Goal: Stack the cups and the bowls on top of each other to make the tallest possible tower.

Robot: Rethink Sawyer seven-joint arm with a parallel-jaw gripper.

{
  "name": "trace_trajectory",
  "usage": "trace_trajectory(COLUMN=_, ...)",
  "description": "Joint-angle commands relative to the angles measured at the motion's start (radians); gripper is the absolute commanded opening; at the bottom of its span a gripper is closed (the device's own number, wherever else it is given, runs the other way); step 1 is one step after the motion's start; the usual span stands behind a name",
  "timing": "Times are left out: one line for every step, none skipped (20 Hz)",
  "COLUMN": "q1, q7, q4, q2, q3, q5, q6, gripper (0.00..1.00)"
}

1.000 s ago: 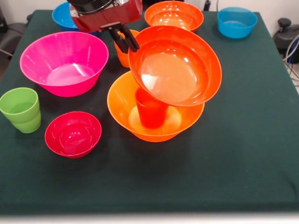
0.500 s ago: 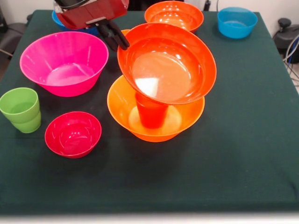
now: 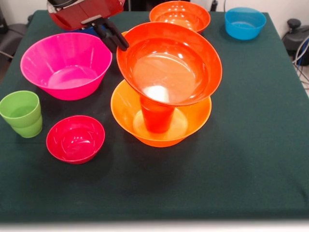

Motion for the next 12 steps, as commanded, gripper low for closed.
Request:
trace_trajectory(q1=0.007, q7=-0.388, q4=0.021, q2=0.029, q3=0.060, q5=-0.065, q6=-0.023, gripper=0.00)
trace_trajectory(q1=0.005, q7=-0.395, q4=0.022, q2=0.032, q3=0.064, q5=-0.068, q6=-0.031, gripper=0.00)
trace_trajectory(q1=0.007, q7=-0.395, q4=0.018, q2=0.034, q3=0.067, q5=-0.070, q6=-0.034, gripper=0.00)
trace_trajectory(q1=0.005, q7=-0.398, q4=0.020, q2=0.036, q3=0.070, q5=-0.073, q6=-0.041, gripper=0.00)
trace_trajectory(q1=0.002, q7=-0.396, q4=0.028, q2=0.033, q3=0.074, q5=-0.073, q6=-0.045, gripper=0.00)
trace_trajectory(q1=-0.001, q7=-0.397, q4=0.031, q2=0.034, q3=0.076, q5=-0.076, q6=-0.050, gripper=0.00)
trace_trajectory(q1=-0.002, q7=-0.394, q4=0.036, q2=0.034, q3=0.078, q5=-0.078, q6=-0.055, gripper=0.00)
trace_trajectory(q1=-0.004, q7=-0.396, q4=0.038, q2=0.034, q3=0.080, q5=-0.081, q6=-0.057, gripper=0.00)
trace_trajectory(q1=-0.005, q7=-0.394, q4=0.040, q2=0.035, q3=0.081, q5=-0.084, q6=-0.058, gripper=0.00)
trace_trajectory(q1=-0.007, q7=-0.393, q4=0.043, q2=0.036, q3=0.083, q5=-0.084, q6=-0.060, gripper=0.00)
trace_trajectory(q1=-0.009, q7=-0.395, q4=0.045, q2=0.037, q3=0.086, q5=-0.085, q6=-0.063, gripper=0.00)
trace_trajectory(q1=-0.012, q7=-0.398, q4=0.048, q2=0.039, q3=0.089, q5=-0.086, q6=-0.068, gripper=0.00)
